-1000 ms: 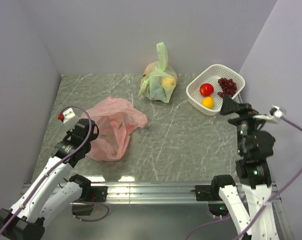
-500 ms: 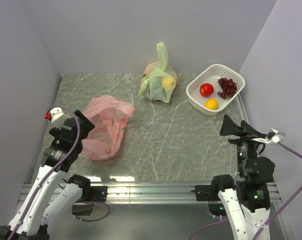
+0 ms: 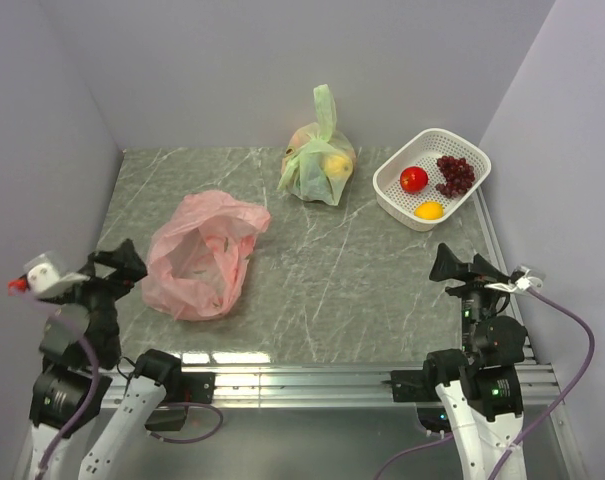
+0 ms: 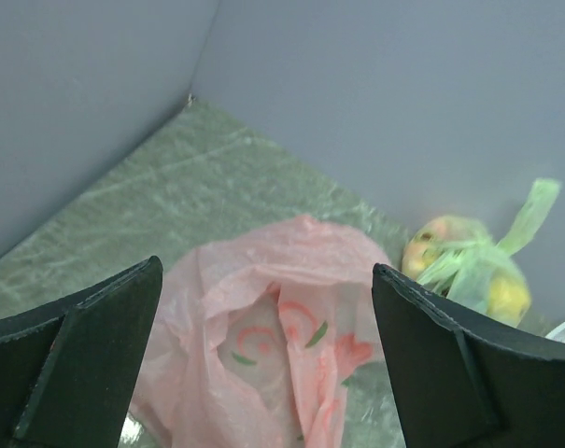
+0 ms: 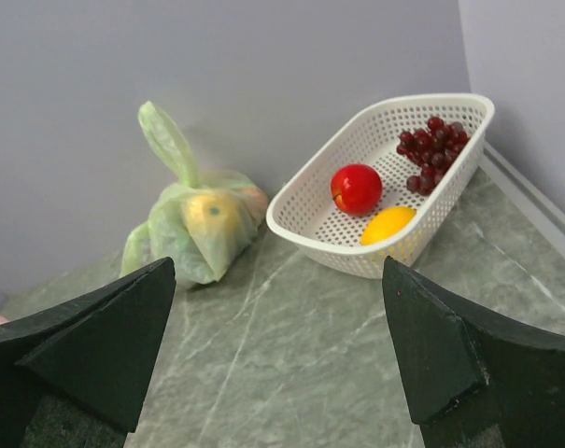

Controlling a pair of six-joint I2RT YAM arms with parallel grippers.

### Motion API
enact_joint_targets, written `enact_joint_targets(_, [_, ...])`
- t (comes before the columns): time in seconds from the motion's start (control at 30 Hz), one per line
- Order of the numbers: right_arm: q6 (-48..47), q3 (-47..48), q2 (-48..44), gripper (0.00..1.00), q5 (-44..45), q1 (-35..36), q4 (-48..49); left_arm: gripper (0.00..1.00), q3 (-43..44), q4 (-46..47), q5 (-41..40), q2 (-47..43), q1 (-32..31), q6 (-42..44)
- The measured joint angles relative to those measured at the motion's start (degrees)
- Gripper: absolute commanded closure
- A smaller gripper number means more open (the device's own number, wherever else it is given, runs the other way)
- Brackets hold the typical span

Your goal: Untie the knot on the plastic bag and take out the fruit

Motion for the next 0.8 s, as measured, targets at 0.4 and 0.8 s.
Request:
enact_joint_targets(0.4, [-1.2,-0.4,0.0,0.02,1.0,0.0,0.7,0.01,-5.0,7.5,-3.4,-15.1,0.0,5.6])
enact_joint_targets(0.8, [-1.7,-0.5,0.0,0.02,1.0,0.0,0.7,0.01,-10.1,7.7,-4.2,-15.1,0.0,5.1])
